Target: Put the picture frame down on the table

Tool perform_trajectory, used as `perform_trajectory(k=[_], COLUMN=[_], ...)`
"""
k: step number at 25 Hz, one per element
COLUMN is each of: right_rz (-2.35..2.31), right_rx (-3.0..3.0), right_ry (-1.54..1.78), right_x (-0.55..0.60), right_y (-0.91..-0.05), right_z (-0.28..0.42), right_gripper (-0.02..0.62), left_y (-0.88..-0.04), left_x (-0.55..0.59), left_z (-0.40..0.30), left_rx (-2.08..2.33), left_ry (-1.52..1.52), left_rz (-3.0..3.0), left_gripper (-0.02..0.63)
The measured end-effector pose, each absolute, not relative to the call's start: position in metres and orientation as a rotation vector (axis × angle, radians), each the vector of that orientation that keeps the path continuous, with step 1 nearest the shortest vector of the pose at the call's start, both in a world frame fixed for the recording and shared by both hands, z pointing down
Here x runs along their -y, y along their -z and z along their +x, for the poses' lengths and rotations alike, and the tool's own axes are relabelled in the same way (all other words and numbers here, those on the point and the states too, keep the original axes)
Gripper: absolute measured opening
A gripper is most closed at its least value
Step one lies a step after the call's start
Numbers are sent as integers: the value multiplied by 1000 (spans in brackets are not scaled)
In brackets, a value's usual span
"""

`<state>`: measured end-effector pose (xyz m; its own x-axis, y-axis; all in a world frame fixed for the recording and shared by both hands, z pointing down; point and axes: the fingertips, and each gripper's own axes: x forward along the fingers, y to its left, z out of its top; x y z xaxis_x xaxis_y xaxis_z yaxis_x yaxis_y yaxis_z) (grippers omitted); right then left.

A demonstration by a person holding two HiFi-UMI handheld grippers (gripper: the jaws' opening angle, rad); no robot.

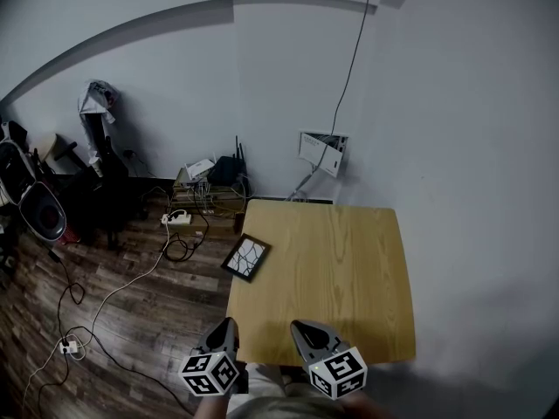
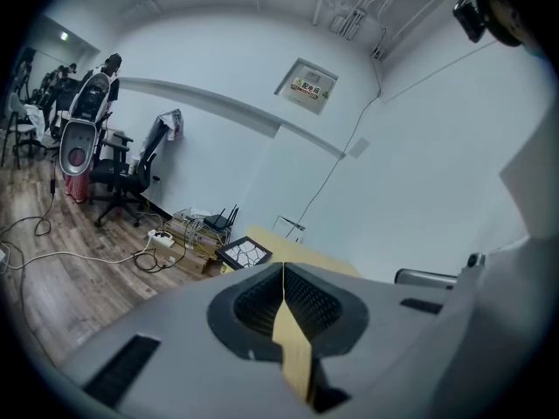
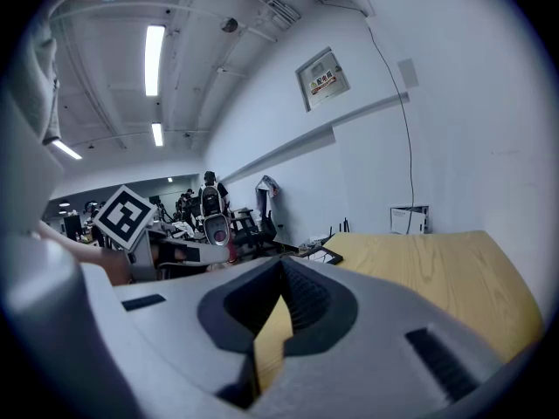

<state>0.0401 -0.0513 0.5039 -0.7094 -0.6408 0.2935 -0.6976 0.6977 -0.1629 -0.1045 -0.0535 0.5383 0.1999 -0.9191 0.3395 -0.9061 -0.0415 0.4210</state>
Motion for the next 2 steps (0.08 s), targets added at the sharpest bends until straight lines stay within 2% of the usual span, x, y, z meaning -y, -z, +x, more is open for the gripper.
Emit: perform_trajectory(k=[2], right_rz=[1079], right_rx=[2692], right_ry=[-391], right_x=[53], right_y=[-504], right_z=[41], right_gripper=[0], left_y=[-540], left_x=[55], left_z=[-103], left_rx=[1691], left_ry=[29], left_rz=[1934], left_gripper=[6])
